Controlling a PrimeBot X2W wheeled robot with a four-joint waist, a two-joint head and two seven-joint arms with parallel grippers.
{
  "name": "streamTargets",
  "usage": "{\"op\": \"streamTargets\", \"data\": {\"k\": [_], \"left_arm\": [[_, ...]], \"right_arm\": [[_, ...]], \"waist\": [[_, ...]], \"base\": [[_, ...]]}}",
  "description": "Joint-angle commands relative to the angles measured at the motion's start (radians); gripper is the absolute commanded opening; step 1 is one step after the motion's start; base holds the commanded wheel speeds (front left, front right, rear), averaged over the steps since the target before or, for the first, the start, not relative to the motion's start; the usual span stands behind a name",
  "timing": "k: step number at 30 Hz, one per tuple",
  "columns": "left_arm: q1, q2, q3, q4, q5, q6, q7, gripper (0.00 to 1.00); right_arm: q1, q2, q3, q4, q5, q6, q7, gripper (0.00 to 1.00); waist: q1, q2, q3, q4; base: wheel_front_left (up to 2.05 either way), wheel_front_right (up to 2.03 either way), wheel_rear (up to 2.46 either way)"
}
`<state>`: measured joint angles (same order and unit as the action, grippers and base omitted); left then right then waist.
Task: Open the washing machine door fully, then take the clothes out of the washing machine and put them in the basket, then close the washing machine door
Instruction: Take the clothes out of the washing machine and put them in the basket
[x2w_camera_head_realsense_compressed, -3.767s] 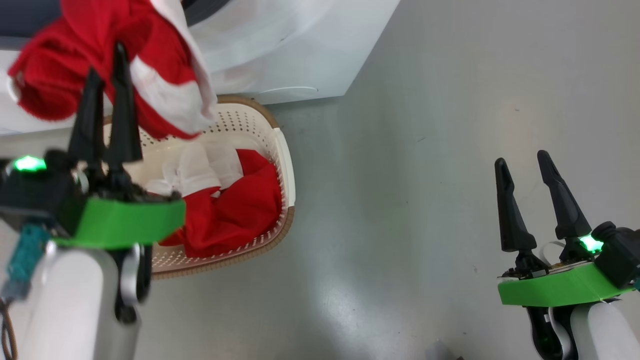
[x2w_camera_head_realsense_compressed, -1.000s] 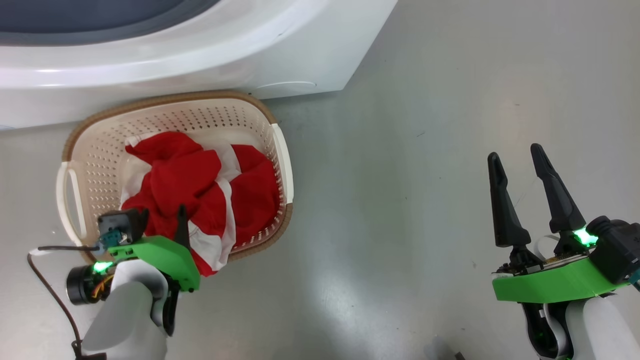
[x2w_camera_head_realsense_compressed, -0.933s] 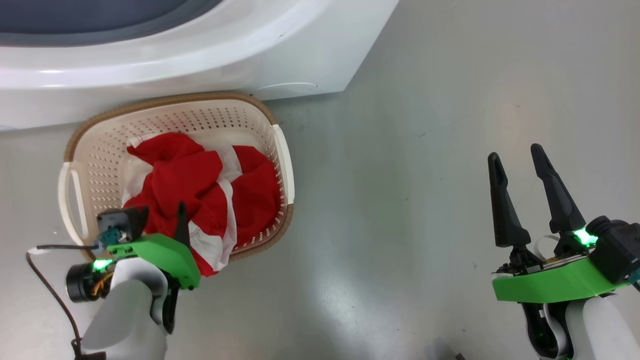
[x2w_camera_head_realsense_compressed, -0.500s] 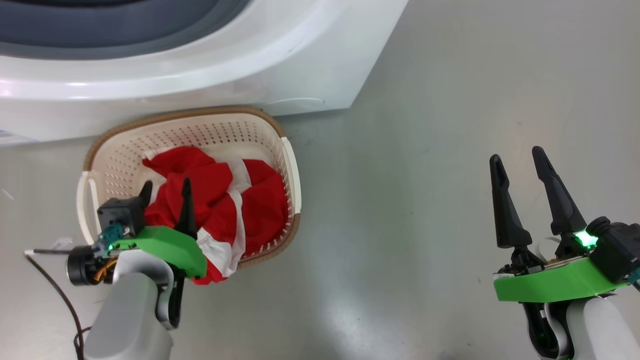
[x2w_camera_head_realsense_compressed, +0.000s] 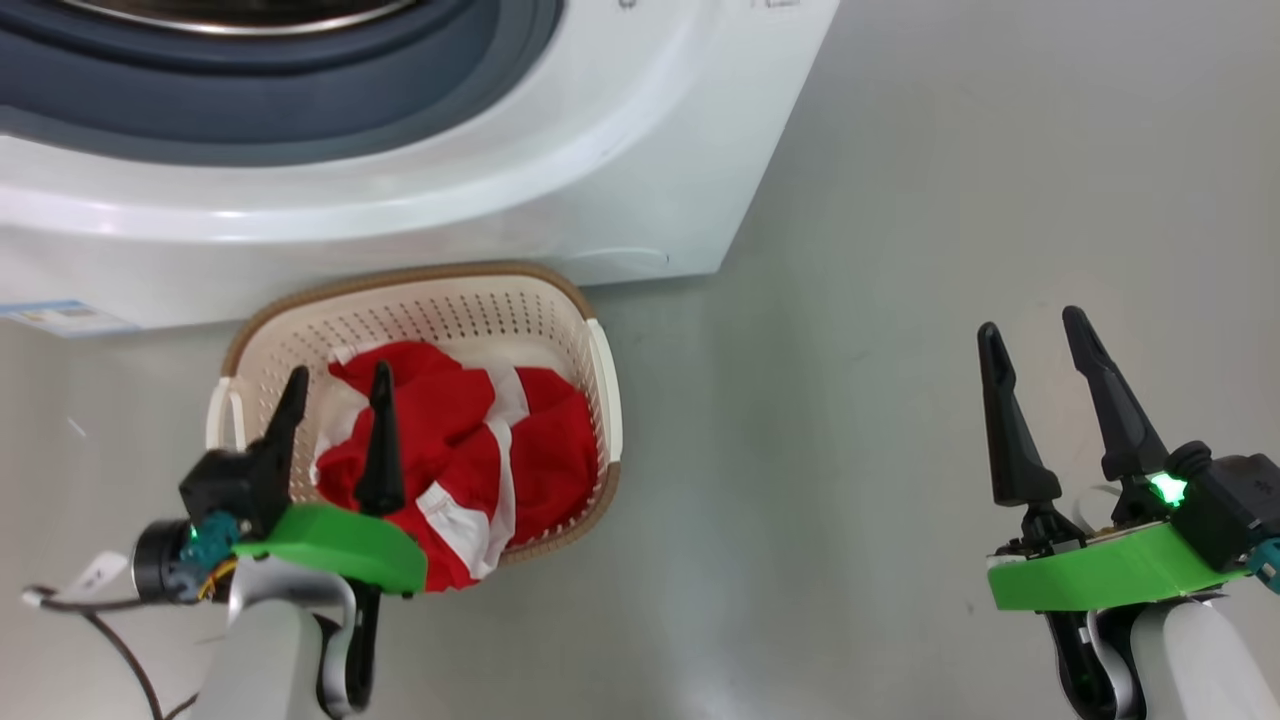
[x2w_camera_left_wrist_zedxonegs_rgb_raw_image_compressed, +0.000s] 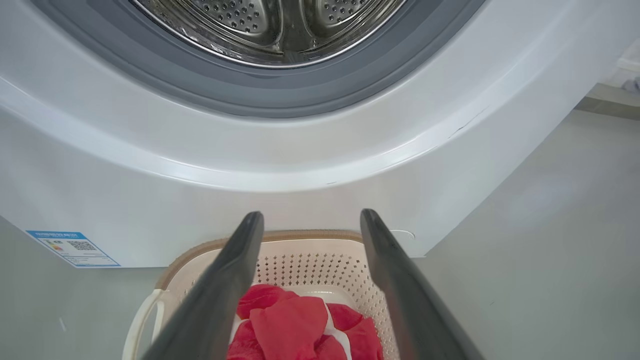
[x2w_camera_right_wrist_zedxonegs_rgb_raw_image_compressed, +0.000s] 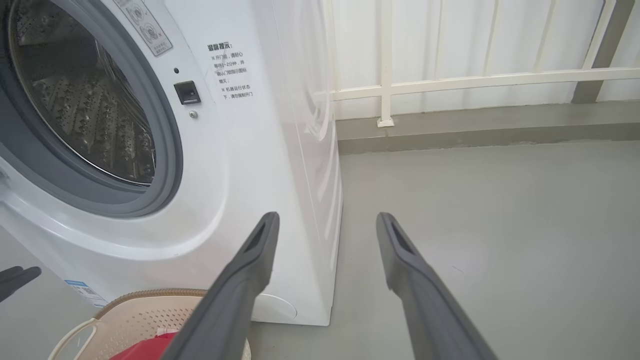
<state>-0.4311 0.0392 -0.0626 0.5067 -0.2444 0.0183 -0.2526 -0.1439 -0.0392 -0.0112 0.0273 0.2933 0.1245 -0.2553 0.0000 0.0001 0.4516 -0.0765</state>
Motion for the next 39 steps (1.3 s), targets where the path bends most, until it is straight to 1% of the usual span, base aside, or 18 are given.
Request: {"op": "streamTargets", "data": {"k": [1, 4, 6, 8, 11, 15, 23, 36, 39], "left_arm": [[0.028, 0.012, 0.028, -0.034, 0.011, 0.0, -0.009, 1.0], [0.06, 0.012, 0.016, -0.083, 0.006, -0.011, -0.009, 1.0], [0.078, 0.011, 0.003, -0.145, 0.0, -0.028, -0.009, 1.0], [0.1, 0.011, 0.0, -0.208, 0.001, -0.032, -0.009, 1.0], [0.135, 0.011, 0.004, -0.293, 0.001, -0.028, -0.009, 1.0], [0.184, 0.011, 0.003, -0.374, 0.006, -0.015, -0.009, 1.0], [0.263, 0.011, 0.006, -0.435, 0.001, -0.007, -0.009, 1.0], [0.374, 0.011, 0.018, -0.509, -0.034, 0.042, -0.009, 1.0], [0.401, 0.011, 0.029, -0.511, -0.036, 0.045, -0.009, 1.0]], "right_arm": [[0.023, -0.011, 0.022, -0.018, -0.008, 0.006, -0.006, 1.0], [0.034, -0.011, 0.017, -0.014, -0.011, 0.006, -0.006, 1.0], [0.042, -0.011, 0.013, -0.013, -0.014, 0.006, -0.006, 1.0], [0.047, -0.011, 0.004, -0.014, -0.024, 0.006, -0.006, 1.0], [0.053, -0.011, -0.003, -0.011, -0.034, 0.006, -0.006, 1.0], [0.064, -0.011, -0.008, -0.009, -0.045, 0.006, -0.006, 1.0], [0.103, -0.011, -0.021, -0.011, -0.064, 0.006, -0.006, 1.0], [0.166, -0.011, -0.035, -0.016, -0.071, 0.006, -0.006, 1.0], [0.18, -0.011, -0.04, -0.021, -0.073, 0.006, -0.006, 1.0]], "waist": [[0.0, -0.0001, -0.025, 0.005], [0.0, -0.0001, -0.055, 0.009], [0.0, -0.0001, -0.072, 0.012], [0.0, -0.0001, -0.085, 0.015], [0.0, -0.0001, -0.103, 0.017], [0.0, -0.0001, -0.132, 0.017], [0.0, -0.0001, -0.203, 0.016], [0.0, -0.0001, -0.301, 0.022], [0.0, -0.0001, -0.32, 0.022]], "base": [[0.0, 0.0, 0.0], [0.0, 0.0, 0.0], [0.0, 0.0, 0.0], [0.0, 0.0, 0.0], [0.0, 0.0, 0.0], [0.0, 0.0, 0.0], [0.0, 0.0, 0.0], [0.0, 0.0, 0.0], [0.0, 0.0, 0.0]]}}
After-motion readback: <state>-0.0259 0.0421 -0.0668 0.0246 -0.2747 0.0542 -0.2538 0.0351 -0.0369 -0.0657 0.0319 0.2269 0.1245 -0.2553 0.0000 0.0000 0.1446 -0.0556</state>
